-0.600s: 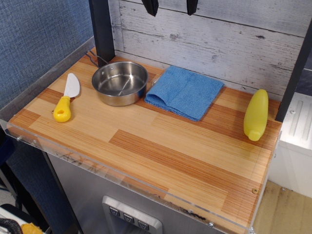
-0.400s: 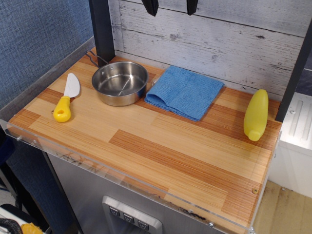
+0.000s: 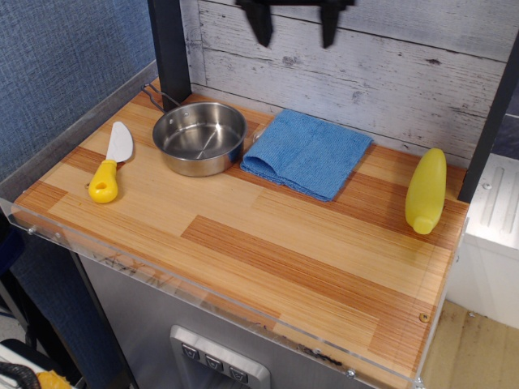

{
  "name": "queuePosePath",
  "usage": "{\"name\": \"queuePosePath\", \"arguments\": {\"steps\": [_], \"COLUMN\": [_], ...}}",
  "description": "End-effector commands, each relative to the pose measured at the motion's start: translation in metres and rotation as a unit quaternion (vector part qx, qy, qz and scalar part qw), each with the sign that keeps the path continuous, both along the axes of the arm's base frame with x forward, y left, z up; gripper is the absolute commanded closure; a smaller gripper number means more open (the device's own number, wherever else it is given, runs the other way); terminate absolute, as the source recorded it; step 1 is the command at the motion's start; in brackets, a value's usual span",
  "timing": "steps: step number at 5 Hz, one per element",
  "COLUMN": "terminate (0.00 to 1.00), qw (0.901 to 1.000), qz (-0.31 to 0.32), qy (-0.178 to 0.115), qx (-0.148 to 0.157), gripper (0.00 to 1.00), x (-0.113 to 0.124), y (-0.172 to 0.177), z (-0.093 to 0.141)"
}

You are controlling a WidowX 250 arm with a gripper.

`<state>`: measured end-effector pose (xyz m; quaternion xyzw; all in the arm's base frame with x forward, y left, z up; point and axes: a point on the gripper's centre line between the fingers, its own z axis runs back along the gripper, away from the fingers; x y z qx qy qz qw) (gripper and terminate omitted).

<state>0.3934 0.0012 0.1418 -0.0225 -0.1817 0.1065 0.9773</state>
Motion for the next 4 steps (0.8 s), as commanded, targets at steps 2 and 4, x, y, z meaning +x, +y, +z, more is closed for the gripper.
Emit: {"name": "queuePosePath", "arguments": {"steps": [2, 4], "terminate": [0.00, 0.00], "qw": [0.9990, 0.9987], "qz": [0.020, 0.012], "qy": [0.014, 0.007], "qx": [-0.036, -0.049], "gripper": [0.00, 0.00], "x": [-0.025, -0.038], "y": [-0.066, -0.100], "z": [-0.021, -0.051]}}
